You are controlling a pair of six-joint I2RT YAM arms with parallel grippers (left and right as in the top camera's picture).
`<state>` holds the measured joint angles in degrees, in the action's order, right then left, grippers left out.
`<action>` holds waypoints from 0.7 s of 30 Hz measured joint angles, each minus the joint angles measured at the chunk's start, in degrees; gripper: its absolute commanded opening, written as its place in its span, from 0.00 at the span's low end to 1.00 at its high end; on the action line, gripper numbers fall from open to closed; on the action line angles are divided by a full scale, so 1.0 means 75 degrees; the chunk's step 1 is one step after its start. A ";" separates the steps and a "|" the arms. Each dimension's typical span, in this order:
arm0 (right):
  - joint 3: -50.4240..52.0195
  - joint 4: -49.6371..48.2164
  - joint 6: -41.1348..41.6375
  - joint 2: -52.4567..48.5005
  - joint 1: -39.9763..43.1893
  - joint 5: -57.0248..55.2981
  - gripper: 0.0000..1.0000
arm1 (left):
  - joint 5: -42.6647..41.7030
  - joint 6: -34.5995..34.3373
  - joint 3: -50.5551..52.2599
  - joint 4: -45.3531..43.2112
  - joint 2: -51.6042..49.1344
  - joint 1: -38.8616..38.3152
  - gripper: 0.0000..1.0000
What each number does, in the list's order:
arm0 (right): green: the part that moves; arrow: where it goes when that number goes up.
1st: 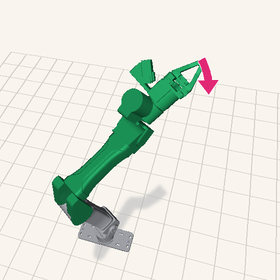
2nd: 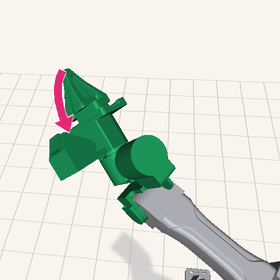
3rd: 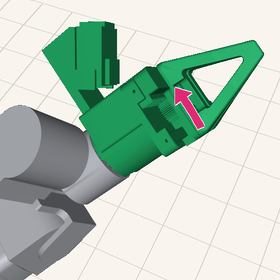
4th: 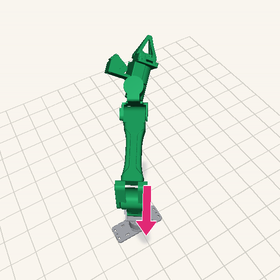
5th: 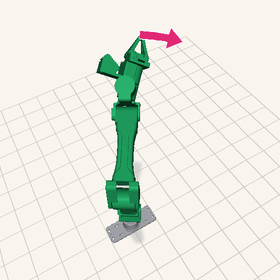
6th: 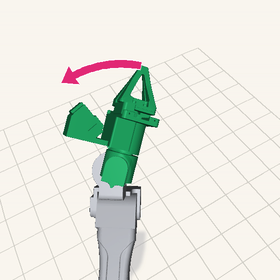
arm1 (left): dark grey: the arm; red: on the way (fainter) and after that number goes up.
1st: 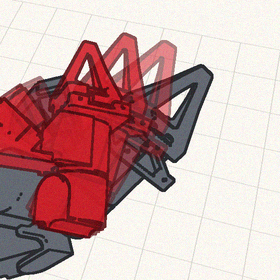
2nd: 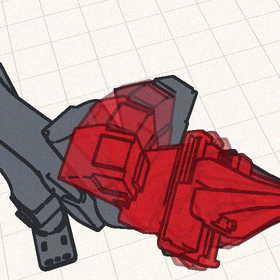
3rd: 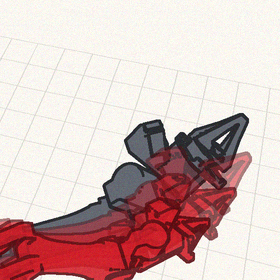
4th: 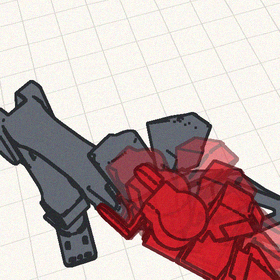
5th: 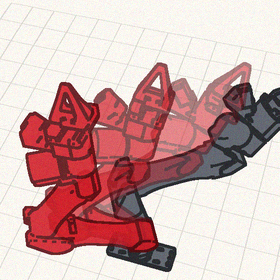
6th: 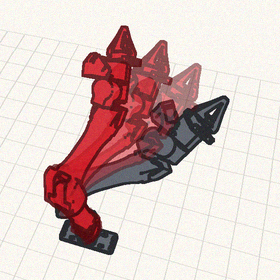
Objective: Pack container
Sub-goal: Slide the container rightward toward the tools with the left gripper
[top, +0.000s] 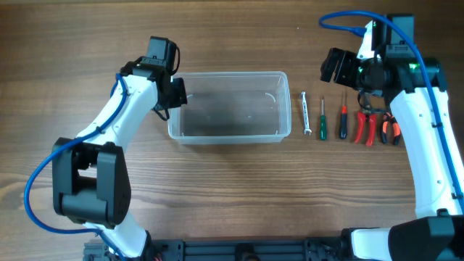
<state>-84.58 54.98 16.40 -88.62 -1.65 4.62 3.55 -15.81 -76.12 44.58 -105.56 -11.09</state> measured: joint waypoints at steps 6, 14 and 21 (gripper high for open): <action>0.0000 0.0000 0.0000 0.0000 0.0000 -0.0003 1.00 | 0.0012 -0.0003 0.0000 -0.0009 0.0000 0.0000 0.17; 0.0000 -0.0029 0.0000 0.0000 0.0000 -0.0055 1.00 | 0.0038 -0.0090 0.0000 -0.0085 0.0000 0.0006 0.62; 0.0000 -0.0020 0.0000 0.0000 0.0000 -0.0283 1.00 | 0.0038 -0.0087 -0.0003 -0.0128 0.0061 0.0341 0.66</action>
<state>-84.58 54.83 16.40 -88.62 -1.65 2.50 3.84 -16.47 -76.14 43.62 -105.10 -8.54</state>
